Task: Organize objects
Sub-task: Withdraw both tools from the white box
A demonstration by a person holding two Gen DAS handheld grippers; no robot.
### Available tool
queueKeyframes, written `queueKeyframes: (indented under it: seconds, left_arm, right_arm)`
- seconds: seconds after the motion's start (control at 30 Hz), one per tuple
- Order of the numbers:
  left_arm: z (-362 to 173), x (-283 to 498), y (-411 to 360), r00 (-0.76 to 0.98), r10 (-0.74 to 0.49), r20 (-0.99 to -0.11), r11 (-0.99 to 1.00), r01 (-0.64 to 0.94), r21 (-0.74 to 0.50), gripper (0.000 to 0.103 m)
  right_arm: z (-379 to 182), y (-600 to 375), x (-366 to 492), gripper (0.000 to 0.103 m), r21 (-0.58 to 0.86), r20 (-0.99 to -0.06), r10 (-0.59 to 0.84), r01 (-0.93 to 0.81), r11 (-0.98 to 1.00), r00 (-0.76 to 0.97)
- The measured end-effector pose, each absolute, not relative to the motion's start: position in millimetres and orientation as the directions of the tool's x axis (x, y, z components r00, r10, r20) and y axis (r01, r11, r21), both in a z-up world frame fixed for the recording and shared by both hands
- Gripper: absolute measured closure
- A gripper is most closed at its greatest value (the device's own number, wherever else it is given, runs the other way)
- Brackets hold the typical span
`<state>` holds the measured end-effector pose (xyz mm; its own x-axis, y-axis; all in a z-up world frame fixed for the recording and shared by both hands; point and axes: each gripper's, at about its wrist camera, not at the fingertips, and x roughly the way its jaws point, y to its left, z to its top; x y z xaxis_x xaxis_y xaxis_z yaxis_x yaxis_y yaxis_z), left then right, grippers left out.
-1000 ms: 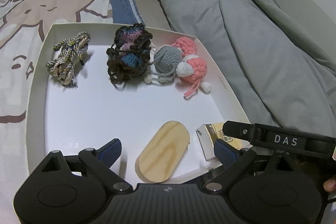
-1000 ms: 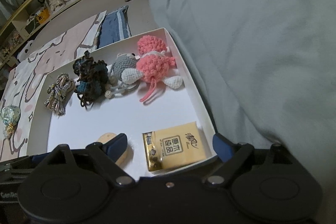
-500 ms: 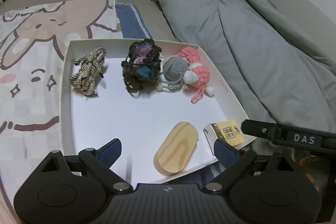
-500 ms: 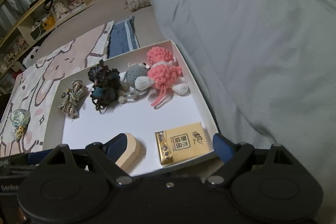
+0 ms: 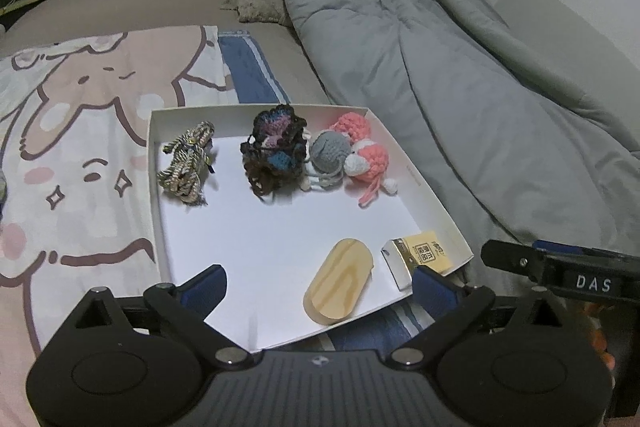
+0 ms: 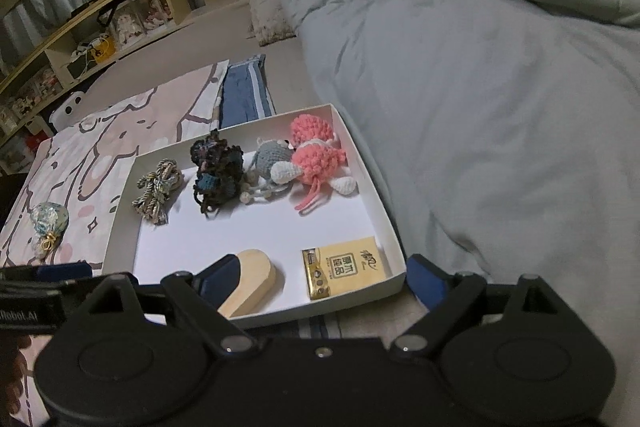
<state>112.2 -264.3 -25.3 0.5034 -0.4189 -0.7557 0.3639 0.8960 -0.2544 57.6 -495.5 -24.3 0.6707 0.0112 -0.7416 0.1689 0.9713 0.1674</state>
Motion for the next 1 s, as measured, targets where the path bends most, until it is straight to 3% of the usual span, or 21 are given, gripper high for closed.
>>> queueKeyframes:
  seconds: [0.2, 1.0]
  left_arm:
    - [-17, 106, -251, 0.527, -0.405, -0.747, 0.902, 0.363, -0.233, 0.0]
    - [-12, 113, -181, 0.582, -0.377, -0.72, 0.919, 0.33, -0.214, 0.0]
  right_arm:
    - [-18, -486, 43, 0.0, 0.156, -0.72, -0.006, 0.17, 0.973, 0.694]
    - [-12, -456, 38, 0.0, 0.129, -0.695, -0.049, 0.191, 0.973, 0.717]
